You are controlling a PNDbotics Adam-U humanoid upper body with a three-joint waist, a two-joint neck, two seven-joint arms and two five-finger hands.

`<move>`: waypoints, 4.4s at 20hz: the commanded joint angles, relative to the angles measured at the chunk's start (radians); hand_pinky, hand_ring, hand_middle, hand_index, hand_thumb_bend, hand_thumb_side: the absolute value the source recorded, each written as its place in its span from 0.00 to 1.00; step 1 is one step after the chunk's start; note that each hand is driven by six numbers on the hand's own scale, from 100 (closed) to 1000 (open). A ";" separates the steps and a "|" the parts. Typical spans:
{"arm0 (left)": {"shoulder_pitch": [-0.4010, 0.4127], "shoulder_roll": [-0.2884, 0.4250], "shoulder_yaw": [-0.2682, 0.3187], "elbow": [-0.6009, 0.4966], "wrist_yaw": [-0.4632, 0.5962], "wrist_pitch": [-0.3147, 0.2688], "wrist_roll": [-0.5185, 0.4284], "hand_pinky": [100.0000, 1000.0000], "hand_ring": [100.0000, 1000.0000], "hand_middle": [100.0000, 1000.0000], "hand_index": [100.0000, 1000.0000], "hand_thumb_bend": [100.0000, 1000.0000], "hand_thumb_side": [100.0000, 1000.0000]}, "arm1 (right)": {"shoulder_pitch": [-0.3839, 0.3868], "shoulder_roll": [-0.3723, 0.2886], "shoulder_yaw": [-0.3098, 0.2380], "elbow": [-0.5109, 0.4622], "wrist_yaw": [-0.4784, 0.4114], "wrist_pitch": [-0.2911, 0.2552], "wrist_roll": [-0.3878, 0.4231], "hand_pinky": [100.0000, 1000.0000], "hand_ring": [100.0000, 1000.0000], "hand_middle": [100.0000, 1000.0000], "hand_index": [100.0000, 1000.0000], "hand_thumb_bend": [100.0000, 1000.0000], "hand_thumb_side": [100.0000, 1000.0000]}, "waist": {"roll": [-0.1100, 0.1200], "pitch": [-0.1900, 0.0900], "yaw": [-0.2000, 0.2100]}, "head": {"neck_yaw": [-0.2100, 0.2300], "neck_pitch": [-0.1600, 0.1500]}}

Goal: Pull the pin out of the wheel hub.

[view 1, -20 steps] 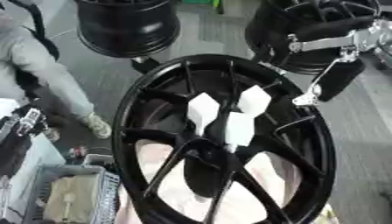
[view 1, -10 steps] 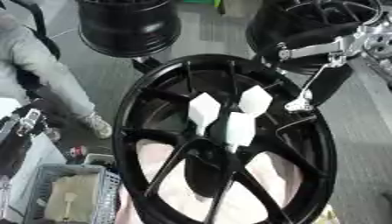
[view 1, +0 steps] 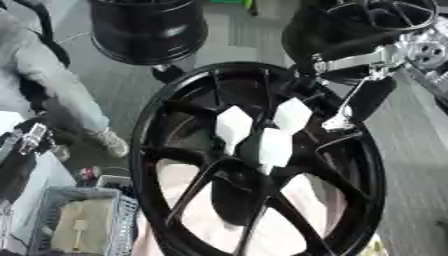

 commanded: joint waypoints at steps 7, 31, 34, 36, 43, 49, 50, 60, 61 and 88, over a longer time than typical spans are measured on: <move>-0.012 0.019 0.001 -0.019 0.004 -0.004 -0.001 0.71 0.56 0.59 0.68 0.00 0.81 | -0.027 0.004 0.004 0.020 -0.006 -0.005 0.008 0.79 0.88 0.85 0.96 0.21 0.30 | 0.007 -0.010 0.002 | -0.003 -0.002; -0.010 0.018 0.002 -0.020 0.003 -0.001 -0.003 0.71 0.56 0.58 0.68 0.00 0.81 | -0.013 0.020 0.017 0.070 0.018 0.003 0.018 0.77 0.84 0.79 0.89 0.21 0.27 | 0.003 -0.006 0.008 | -0.003 -0.002; -0.011 0.018 0.002 -0.020 0.003 -0.001 -0.003 0.71 0.56 0.58 0.68 0.00 0.81 | 0.013 -0.003 0.009 0.038 0.010 0.008 0.011 0.77 0.84 0.77 0.86 0.21 0.27 | 0.003 -0.005 0.008 | -0.004 -0.002; -0.011 0.018 0.002 -0.020 0.003 -0.001 -0.003 0.71 0.56 0.58 0.68 0.00 0.81 | 0.024 -0.012 0.007 0.023 0.005 0.014 0.009 0.77 0.83 0.75 0.84 0.21 0.27 | 0.003 -0.005 0.008 | -0.004 -0.002; -0.012 0.017 0.001 -0.020 0.003 -0.002 -0.003 0.71 0.56 0.58 0.68 0.00 0.81 | 0.032 -0.018 0.004 0.011 -0.001 0.031 0.000 0.75 0.80 0.68 0.74 0.18 0.28 | 0.005 -0.005 0.009 | -0.004 -0.002; -0.012 0.018 0.001 -0.020 0.003 -0.002 -0.003 0.71 0.56 0.58 0.68 0.00 0.81 | 0.032 -0.014 -0.003 0.021 -0.001 0.042 -0.033 0.72 0.75 0.59 0.66 0.11 0.31 | 0.005 -0.005 0.010 | -0.004 -0.002; -0.012 0.018 0.001 -0.020 0.003 -0.002 -0.003 0.71 0.56 0.58 0.68 0.00 0.81 | 0.031 -0.013 -0.004 0.024 -0.001 0.045 -0.042 0.71 0.74 0.57 0.64 0.08 0.32 | 0.005 -0.005 0.010 | -0.004 -0.002; -0.013 0.018 0.000 -0.020 0.003 -0.001 -0.005 0.71 0.56 0.58 0.68 0.00 0.81 | 0.014 -0.003 -0.021 0.045 0.010 0.062 -0.135 0.66 0.65 0.43 0.48 0.00 0.34 | 0.003 -0.005 0.009 | -0.003 -0.002; -0.013 0.018 0.000 -0.020 0.003 -0.001 -0.005 0.71 0.56 0.58 0.68 0.00 0.81 | 0.013 -0.003 -0.024 0.044 0.012 0.062 -0.141 0.66 0.65 0.42 0.47 0.00 0.34 | 0.002 -0.005 0.009 | -0.003 -0.002; 0.014 0.025 0.041 -0.022 -0.006 0.014 0.030 0.71 0.56 0.58 0.68 0.00 0.82 | 0.431 -0.216 -0.588 -0.075 -0.097 0.192 -0.487 0.52 0.58 0.39 0.42 0.00 0.22 | 0.000 -0.016 -0.084 | 0.080 -0.002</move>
